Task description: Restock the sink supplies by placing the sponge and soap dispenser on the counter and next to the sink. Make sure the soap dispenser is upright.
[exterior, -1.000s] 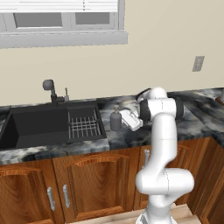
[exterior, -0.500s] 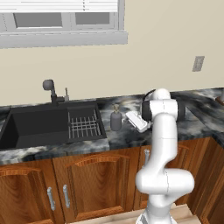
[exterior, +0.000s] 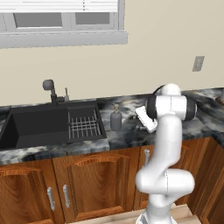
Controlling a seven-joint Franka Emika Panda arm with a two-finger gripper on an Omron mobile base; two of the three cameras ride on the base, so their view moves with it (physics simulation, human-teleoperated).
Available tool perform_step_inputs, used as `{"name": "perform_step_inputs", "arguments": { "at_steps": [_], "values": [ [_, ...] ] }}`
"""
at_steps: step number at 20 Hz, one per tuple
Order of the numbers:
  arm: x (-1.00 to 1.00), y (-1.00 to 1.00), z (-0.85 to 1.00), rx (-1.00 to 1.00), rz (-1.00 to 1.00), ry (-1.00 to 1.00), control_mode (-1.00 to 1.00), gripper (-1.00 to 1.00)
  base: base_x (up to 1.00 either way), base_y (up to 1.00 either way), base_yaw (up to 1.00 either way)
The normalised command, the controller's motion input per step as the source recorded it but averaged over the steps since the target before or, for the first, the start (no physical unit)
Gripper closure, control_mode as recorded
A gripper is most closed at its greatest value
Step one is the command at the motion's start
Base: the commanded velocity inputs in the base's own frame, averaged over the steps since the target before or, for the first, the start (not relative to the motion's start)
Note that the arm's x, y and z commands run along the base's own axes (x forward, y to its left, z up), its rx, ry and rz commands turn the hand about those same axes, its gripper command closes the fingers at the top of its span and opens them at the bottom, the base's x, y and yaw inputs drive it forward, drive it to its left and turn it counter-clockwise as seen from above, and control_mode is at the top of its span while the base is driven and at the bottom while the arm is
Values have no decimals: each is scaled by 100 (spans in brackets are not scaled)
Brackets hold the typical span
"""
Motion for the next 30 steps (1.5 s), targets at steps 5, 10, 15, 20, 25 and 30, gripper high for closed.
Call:
{"name": "perform_step_inputs", "arguments": {
  "at_steps": [5, 10, 15, 20, 25, 30],
  "values": [
    [-100, 0, 30, -23, -6, -43, -100, -100, 0, 0, 0],
    [-100, 0, 25, -26, -4, -46, -100, -100, 0, 0, 0],
    [-100, 0, 16, -25, 0, -44, -100, -100, 0, 0, 0],
    [-100, 0, 8, -25, 0, -43, -100, -100, 0, 0, 0],
    [-100, 0, 16, -30, 9, -38, -100, -100, 0, 0, 0],
    [-97, 0, 8, -37, 11, -36, -100, -100, 0, 0, 0]
  ]
}}
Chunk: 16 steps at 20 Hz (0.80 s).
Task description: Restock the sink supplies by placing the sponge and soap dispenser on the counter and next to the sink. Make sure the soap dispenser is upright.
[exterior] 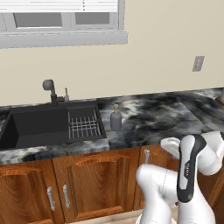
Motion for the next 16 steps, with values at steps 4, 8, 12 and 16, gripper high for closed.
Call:
{"name": "perform_step_inputs", "arguments": {
  "at_steps": [4, 8, 12, 16],
  "values": [
    [-60, 7, 0, -37, 4, -16, -100, -100, 0, 0, 0],
    [-1, 62, 0, -22, 0, 5, -100, -100, 0, 0, 0],
    [0, 80, 0, -26, 0, 16, -100, -100, 0, 0, 0],
    [16, 58, -13, -18, 0, 21, -100, -100, 0, 0, 0]
  ]
}}
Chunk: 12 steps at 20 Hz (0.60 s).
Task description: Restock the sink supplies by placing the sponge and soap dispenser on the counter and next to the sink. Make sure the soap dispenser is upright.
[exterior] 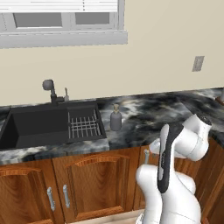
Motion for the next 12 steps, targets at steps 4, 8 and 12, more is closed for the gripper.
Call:
{"name": "perform_step_inputs", "arguments": {
  "at_steps": [4, 8, 12],
  "values": [
    [4, 55, -17, -13, -2, 7, -100, -100, 0, 0, 0],
    [0, 0, 0, 0, 0, 0, 100, -100, -75, 60, -23],
    [0, 0, 0, 0, 0, 0, 100, -100, -99, 42, -40]
  ]
}}
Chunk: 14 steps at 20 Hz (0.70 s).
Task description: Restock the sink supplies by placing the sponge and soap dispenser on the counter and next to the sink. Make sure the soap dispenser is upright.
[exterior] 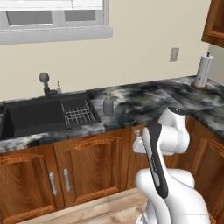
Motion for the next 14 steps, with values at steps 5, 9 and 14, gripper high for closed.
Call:
{"name": "perform_step_inputs", "arguments": {
  "at_steps": [5, 9, 14],
  "values": [
    [0, 0, 0, 0, 0, 0, 100, -100, -80, 40, -59],
    [0, 0, 0, 0, 0, 0, 100, -100, -34, 50, -73],
    [0, 0, 0, 0, 0, 0, 100, -100, -4, 66, -73]
  ]
}}
